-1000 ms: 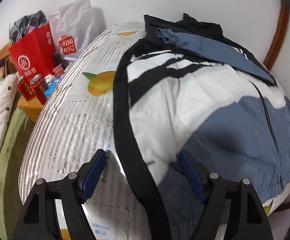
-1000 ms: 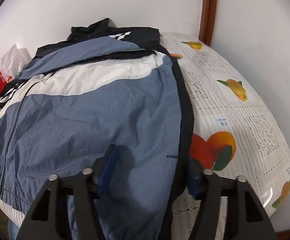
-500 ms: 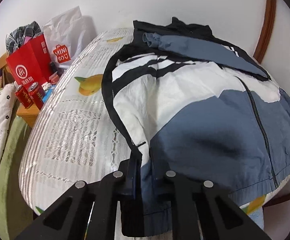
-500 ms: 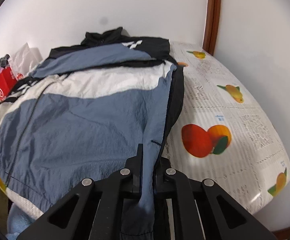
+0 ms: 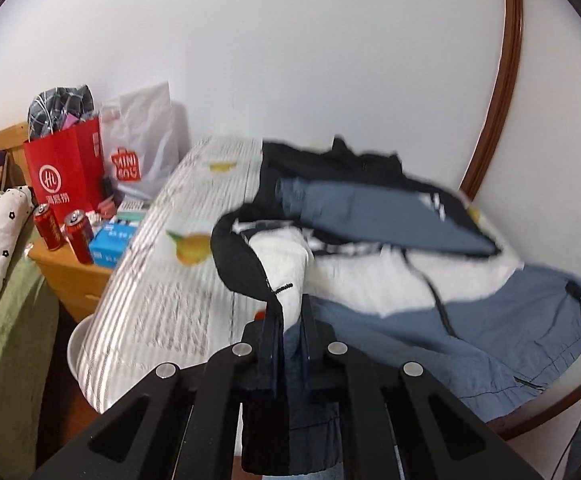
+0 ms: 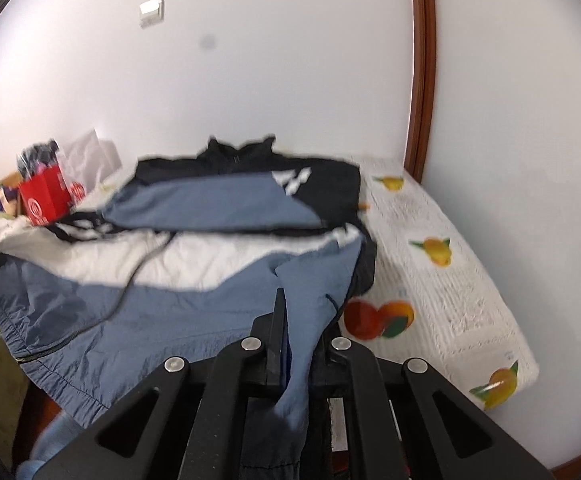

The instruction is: Fold large clothes

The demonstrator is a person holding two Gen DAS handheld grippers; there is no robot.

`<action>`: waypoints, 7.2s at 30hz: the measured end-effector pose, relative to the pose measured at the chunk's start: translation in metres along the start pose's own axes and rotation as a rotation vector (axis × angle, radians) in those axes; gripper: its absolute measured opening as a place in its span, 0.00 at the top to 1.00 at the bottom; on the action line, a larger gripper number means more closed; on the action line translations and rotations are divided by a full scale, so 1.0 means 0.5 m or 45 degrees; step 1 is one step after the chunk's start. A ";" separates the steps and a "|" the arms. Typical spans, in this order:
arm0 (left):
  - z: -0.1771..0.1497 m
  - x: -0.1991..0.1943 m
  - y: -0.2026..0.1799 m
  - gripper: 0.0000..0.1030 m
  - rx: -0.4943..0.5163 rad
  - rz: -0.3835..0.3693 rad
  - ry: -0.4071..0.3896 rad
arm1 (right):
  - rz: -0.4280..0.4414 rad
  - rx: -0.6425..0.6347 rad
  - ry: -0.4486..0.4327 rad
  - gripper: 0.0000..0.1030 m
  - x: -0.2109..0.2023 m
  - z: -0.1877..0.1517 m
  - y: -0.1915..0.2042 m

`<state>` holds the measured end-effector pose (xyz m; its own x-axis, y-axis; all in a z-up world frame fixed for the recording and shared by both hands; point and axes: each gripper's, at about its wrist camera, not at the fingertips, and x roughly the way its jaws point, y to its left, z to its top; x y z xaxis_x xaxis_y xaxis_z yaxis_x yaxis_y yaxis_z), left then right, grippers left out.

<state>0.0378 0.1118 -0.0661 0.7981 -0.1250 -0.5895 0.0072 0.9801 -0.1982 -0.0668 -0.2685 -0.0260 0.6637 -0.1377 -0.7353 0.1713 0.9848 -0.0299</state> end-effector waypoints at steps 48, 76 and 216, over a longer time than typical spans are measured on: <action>0.235 0.470 -0.016 0.90 0.019 0.172 0.176 | -0.071 0.104 0.182 0.94 0.500 0.215 -0.057; 0.163 0.344 0.079 0.43 0.011 0.227 0.176 | -0.110 0.168 0.326 0.51 0.358 0.088 -0.150; 0.234 0.457 -0.089 0.27 0.238 0.026 0.280 | -0.007 -0.104 0.355 0.43 0.528 0.226 0.022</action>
<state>0.2904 0.0578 -0.1005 0.6493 -0.1154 -0.7517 0.1198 0.9916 -0.0487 0.1926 -0.3058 -0.1442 0.4353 -0.1199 -0.8923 0.1077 0.9909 -0.0806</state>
